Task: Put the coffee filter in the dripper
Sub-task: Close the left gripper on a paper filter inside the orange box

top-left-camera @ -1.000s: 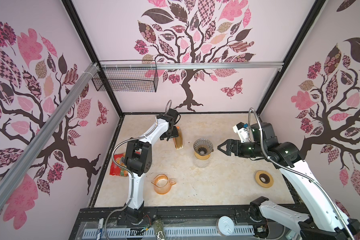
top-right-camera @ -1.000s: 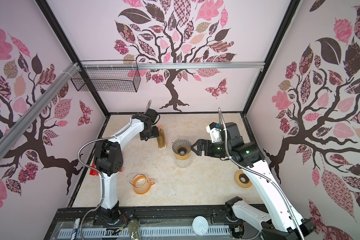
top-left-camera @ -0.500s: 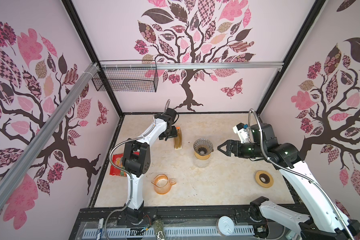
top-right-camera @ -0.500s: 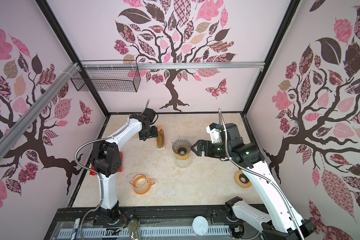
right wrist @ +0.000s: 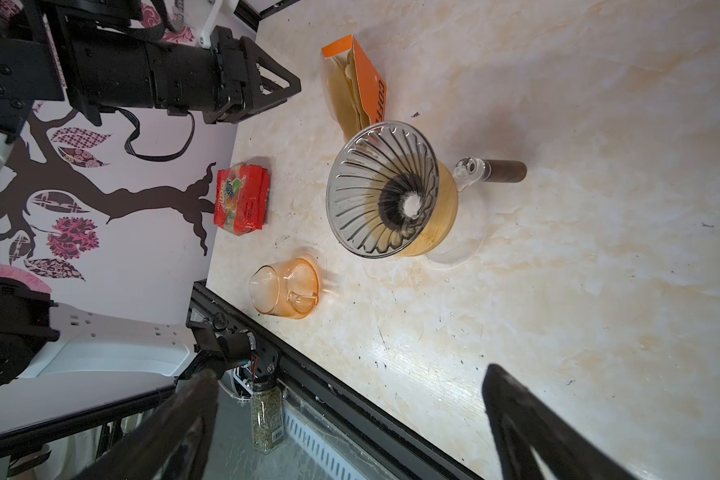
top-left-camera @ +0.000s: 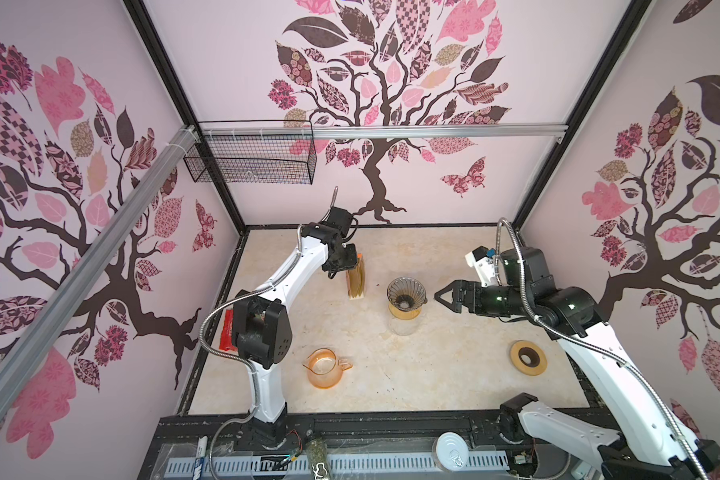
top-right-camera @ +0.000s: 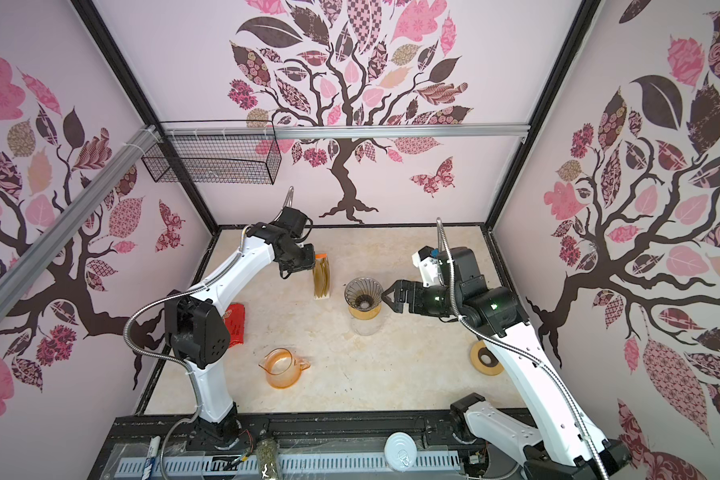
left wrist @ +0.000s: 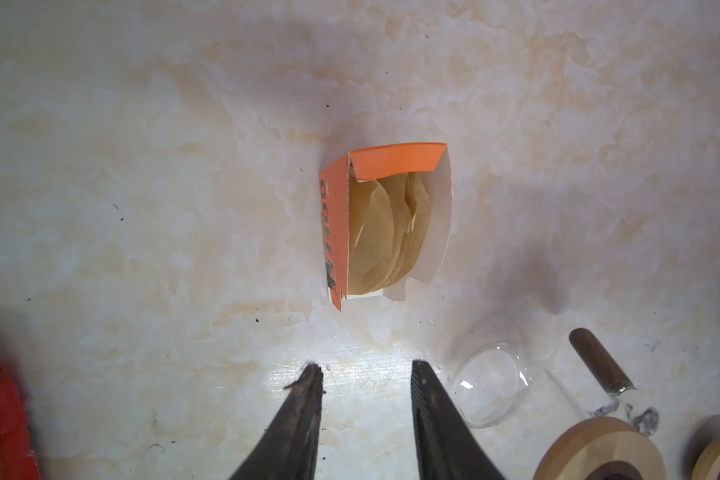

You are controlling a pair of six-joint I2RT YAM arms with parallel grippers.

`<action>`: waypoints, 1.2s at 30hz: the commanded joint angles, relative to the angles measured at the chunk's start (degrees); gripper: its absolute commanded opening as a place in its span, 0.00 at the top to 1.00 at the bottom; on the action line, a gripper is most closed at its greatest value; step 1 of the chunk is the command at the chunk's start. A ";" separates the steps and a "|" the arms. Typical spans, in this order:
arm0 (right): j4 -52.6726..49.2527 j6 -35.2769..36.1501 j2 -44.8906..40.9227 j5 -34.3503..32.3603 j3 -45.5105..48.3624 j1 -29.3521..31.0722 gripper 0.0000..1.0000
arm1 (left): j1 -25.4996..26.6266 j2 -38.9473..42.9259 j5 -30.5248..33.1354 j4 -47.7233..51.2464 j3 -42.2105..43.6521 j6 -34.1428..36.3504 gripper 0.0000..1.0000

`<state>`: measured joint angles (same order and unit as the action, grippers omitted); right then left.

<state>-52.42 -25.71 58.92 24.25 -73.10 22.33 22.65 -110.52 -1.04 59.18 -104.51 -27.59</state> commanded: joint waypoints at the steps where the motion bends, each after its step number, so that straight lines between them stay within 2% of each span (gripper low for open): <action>1: -0.08 -0.03 0.24 0.01 -0.54 0.17 0.00 | 0.79 -3.17 -0.74 0.06 -3.98 -0.32 0.65; 12: -0.32 -0.06 0.59 0.34 -0.22 0.14 0.00 | 0.99 -11.22 4.84 1.83 -13.54 1.03 0.70; 36: -0.41 -0.39 0.24 0.18 0.58 0.17 0.00 | 0.54 -17.79 7.33 4.35 -18.63 4.31 0.75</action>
<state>-52.47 -25.98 59.42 24.25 -72.25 22.33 23.38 -127.50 5.17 62.39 -120.01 -24.29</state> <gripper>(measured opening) 0.999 0.248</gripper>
